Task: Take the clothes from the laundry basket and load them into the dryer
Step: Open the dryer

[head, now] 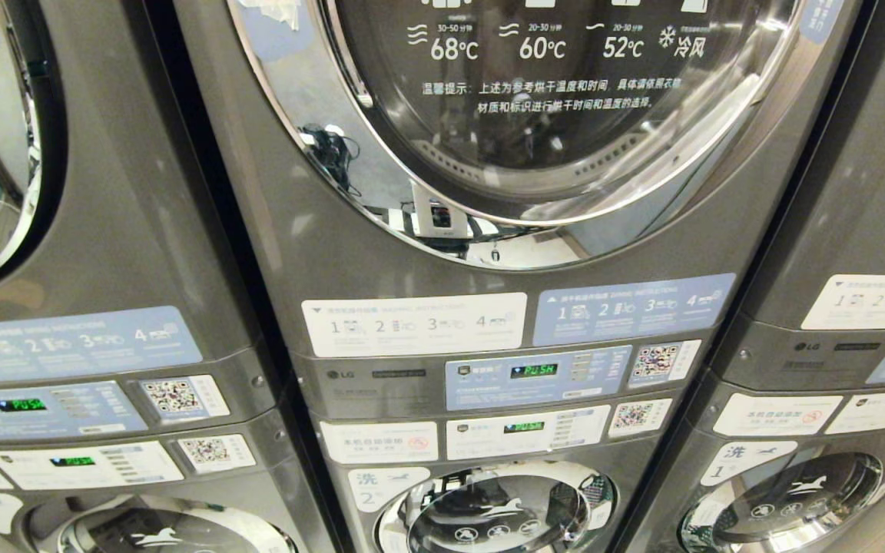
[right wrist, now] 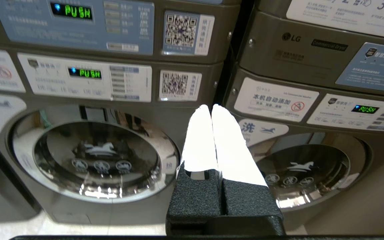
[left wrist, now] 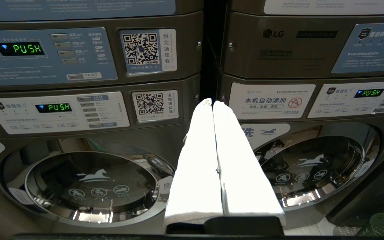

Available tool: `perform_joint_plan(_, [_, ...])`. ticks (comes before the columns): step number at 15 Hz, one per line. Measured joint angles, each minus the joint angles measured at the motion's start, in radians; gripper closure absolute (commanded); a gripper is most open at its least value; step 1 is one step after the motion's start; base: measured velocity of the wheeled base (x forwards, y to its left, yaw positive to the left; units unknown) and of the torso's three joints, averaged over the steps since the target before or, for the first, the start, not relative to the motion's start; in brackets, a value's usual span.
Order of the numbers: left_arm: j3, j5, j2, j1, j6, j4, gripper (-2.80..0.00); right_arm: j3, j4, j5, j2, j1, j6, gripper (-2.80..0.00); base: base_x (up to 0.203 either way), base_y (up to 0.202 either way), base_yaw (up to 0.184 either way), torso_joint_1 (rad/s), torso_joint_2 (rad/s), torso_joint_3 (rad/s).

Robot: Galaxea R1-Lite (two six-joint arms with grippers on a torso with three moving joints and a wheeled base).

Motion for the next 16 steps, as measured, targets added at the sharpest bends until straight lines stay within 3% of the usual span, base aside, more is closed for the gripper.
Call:
perform_joint_plan(2, [0.000,0.000,0.000,0.000,0.000,0.000,0.00,-0.101,0.011,0.021,0.019,0.000,-0.015,0.00,0.000,0.000,0.000,0.000,0.00,0.000])
perform_joint_plan(4, [0.000,0.000,0.000,0.000,0.000,0.000,0.00,-0.294,0.019,0.072,0.109,-0.001,-0.015,0.00,0.000,0.000,0.000,0.000,0.00,0.000])
perform_joint_plan(9, [0.000,0.000,0.000,0.000,0.000,0.000,0.00,-0.833,0.028,0.363,0.608,0.012,-0.032,0.00,0.000,0.000,0.000,0.000,0.00,0.000])
perform_joint_plan(11, [0.000,0.000,0.000,0.000,0.000,0.000,0.00,-1.025,0.031,0.458,0.811,0.094,-0.026,0.00,0.000,0.000,0.000,0.000,0.00,0.000])
perform_joint_plan(12, [0.000,0.000,0.000,0.000,0.000,0.000,0.00,-1.110,0.031,0.483,0.894,0.169,-0.016,-2.80,0.000,0.000,0.000,0.000,0.00,0.000])
perform_joint_plan(14, [0.000,0.000,0.000,0.000,0.000,0.000,0.00,-1.278,0.031,0.512,1.054,0.362,0.008,-2.80,0.000,0.000,0.000,0.000,0.00,0.000])
perform_joint_plan(16, [0.000,0.000,0.000,0.000,0.000,0.000,0.00,-1.411,0.007,0.526,1.203,0.495,0.019,-2.80,0.000,0.000,0.000,0.000,0.00,0.000])
